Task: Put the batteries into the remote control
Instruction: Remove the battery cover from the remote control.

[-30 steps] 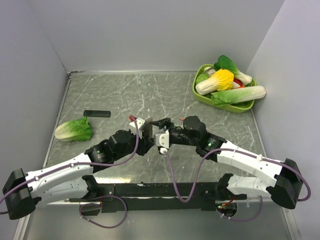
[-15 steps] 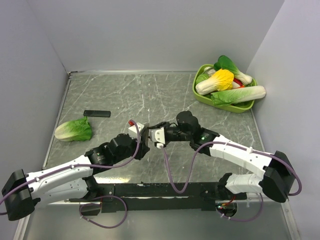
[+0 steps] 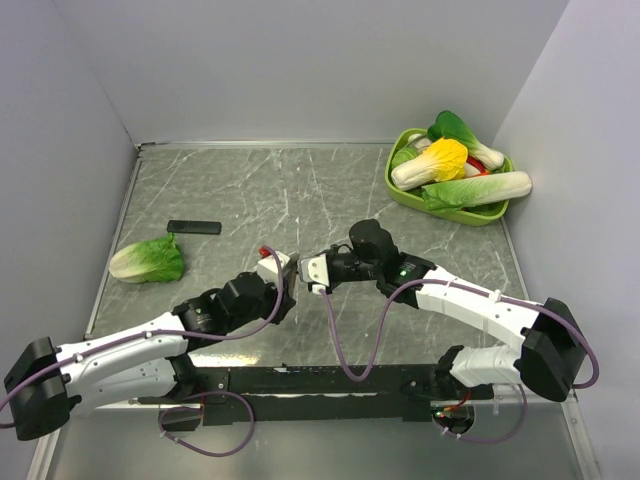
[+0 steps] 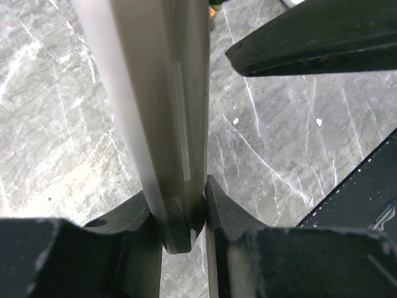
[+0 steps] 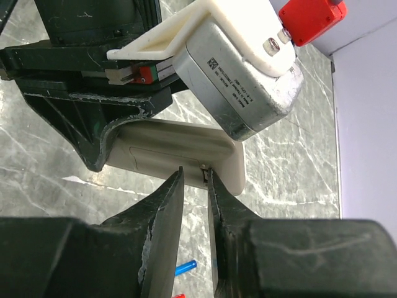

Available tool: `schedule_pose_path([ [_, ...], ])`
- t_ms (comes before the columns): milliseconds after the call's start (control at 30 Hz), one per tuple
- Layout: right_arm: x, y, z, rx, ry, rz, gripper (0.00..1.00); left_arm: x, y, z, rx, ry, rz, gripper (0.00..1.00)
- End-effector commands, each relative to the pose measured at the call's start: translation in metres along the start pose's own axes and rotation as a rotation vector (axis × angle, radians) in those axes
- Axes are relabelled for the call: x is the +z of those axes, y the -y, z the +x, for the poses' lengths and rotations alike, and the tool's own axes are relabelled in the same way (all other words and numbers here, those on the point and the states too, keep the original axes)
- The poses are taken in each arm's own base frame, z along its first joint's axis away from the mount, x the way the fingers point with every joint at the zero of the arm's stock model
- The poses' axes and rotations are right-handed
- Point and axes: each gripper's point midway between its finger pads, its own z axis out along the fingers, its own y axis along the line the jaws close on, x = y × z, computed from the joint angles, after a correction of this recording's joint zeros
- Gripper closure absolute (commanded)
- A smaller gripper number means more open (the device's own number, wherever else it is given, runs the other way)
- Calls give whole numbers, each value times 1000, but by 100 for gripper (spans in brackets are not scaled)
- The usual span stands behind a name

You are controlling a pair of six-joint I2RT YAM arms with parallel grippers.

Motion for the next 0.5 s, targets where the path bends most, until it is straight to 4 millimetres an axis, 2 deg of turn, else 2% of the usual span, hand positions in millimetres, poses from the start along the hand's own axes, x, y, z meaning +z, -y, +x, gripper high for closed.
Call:
schedule_pose_path([
  [0, 2, -51, 16, 127, -38, -186, 73, -5, 21, -94, -51, 326, 72, 99],
  [233, 1, -57, 18, 144, -41, -203, 77, 11, -4, -84, -107, 273, -29, 99],
  [467, 1, -62, 24, 167, -59, -202, 76, 21, -13, -74, -124, 242, -65, 99],
])
